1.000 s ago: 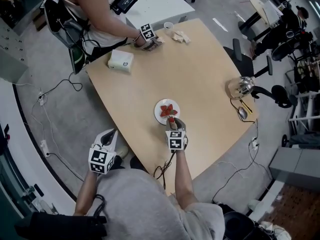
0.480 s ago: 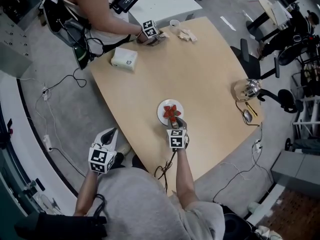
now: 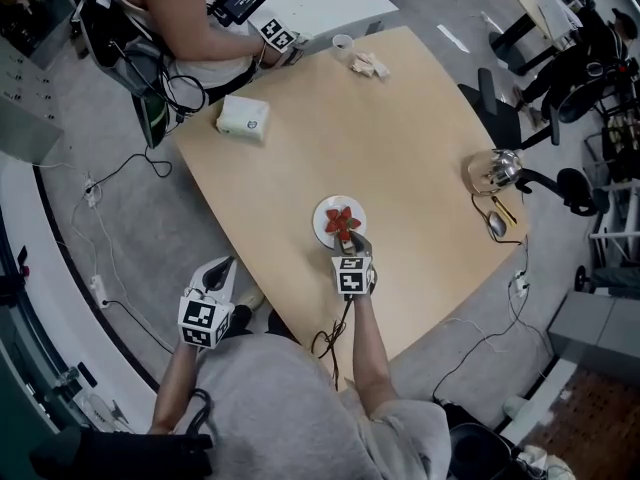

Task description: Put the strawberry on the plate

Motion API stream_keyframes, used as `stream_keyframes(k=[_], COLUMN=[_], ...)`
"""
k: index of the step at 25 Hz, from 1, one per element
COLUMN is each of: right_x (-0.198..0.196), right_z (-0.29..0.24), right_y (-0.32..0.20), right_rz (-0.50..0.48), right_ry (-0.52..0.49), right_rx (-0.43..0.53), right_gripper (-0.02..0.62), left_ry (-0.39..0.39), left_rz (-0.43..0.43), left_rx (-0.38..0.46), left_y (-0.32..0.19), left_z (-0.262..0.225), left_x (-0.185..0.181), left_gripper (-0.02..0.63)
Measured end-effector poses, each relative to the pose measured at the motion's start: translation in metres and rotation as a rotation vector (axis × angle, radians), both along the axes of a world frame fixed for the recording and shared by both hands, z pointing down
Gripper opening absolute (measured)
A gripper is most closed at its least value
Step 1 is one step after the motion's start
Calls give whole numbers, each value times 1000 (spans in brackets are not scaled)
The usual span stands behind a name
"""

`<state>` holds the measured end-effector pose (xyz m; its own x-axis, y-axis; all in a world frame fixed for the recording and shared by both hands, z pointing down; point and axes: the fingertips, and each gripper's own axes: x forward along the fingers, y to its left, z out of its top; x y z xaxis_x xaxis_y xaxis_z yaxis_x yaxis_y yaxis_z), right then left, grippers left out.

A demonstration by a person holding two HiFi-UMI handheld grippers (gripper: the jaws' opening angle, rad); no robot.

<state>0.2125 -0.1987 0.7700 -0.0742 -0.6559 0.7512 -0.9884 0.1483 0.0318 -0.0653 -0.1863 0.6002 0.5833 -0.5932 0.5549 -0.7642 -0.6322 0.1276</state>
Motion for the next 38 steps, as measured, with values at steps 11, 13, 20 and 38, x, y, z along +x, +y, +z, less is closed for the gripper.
stream_keyframes(k=[11, 13, 20, 38], right_x=[-1, 0, -1, -4], right_z=[6, 5, 4, -59], right_y=[0, 0, 0, 19], right_rz=[12, 14, 18, 114], right_ry=[7, 10, -15, -25], right_rx=[11, 13, 21, 169], right_gripper=[141, 142, 172, 107], left_ry=[2, 1, 5, 41], left_rz=[-7, -8, -5, 64], left_rx=[7, 5, 11, 53], left_y=[5, 7, 9, 18], left_z=[1, 1, -1, -18], left_x=[-7, -7, -7, -3], left_gripper=[20, 20, 20, 20])
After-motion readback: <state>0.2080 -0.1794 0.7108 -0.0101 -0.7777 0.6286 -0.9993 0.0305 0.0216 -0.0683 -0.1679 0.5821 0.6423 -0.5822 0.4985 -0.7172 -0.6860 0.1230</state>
